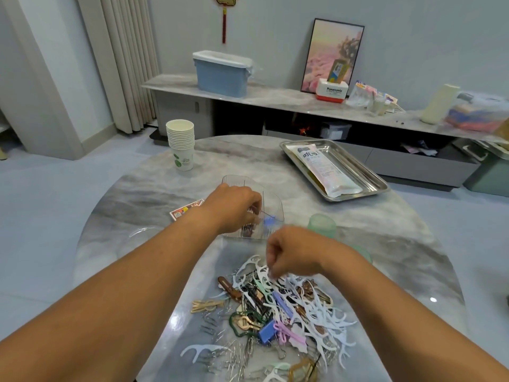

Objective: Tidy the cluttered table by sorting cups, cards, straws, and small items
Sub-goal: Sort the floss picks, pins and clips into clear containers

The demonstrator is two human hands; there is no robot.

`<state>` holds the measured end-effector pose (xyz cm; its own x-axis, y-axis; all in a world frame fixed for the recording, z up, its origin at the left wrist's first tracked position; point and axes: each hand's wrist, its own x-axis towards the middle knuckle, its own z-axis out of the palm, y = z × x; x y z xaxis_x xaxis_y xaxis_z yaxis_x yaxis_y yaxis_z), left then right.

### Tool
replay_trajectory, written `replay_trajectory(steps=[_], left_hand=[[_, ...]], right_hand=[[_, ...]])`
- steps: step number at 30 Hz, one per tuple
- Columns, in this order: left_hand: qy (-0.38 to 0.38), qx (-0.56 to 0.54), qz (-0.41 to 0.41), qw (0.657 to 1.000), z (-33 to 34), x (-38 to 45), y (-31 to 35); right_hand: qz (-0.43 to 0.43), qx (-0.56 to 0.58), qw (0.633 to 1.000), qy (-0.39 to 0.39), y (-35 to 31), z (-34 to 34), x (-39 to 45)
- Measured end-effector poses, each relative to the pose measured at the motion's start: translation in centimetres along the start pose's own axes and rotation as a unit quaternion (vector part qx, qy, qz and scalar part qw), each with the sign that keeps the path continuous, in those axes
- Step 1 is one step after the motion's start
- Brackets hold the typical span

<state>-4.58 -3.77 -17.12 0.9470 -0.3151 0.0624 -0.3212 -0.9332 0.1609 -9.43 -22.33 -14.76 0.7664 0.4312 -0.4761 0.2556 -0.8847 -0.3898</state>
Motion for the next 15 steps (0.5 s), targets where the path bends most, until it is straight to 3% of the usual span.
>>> replay_trajectory(steps=[2, 4, 7, 15], left_hand=[[0.0, -0.008, 0.0, 1.0, -0.2, -0.3, 0.1], [-0.005, -0.017, -0.004, 1.0, -0.3, -0.5, 0.0], [-0.029, -0.045, -0.012, 0.998, -0.6, -0.8, -0.5], [-0.06, -0.072, -0.013, 0.996, -1.4, -1.8, -0.5]], right_hand=[[0.0, -0.06, 0.991, -0.119, -1.1, 1.6, -1.7], [-0.018, -0.169, 0.974, -0.148, -1.8, 3.5, -2.6], [-0.082, -0.271, 0.955, -0.089, -1.9, 5.4, -2.7], [-0.128, -0.28, 0.95, -0.041, -2.1, 5.6, -2.8]])
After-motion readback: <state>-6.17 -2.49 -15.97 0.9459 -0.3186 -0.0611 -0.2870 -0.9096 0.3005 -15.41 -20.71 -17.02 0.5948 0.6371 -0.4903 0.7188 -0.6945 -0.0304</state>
